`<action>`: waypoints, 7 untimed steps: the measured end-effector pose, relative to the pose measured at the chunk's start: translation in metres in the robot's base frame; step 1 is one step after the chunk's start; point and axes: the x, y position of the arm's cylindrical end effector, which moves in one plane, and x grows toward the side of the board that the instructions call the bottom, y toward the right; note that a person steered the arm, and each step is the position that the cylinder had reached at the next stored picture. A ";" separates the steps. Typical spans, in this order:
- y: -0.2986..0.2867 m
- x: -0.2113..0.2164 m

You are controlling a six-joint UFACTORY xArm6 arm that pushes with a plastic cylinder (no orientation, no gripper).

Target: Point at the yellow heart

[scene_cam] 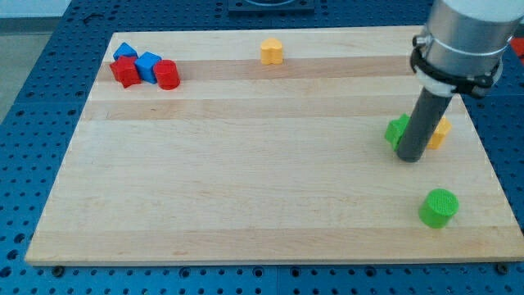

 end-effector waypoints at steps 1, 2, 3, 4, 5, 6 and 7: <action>0.001 0.001; 0.001 0.053; -0.001 0.119; -0.006 0.142; -0.006 0.142; -0.036 0.139; -0.118 0.109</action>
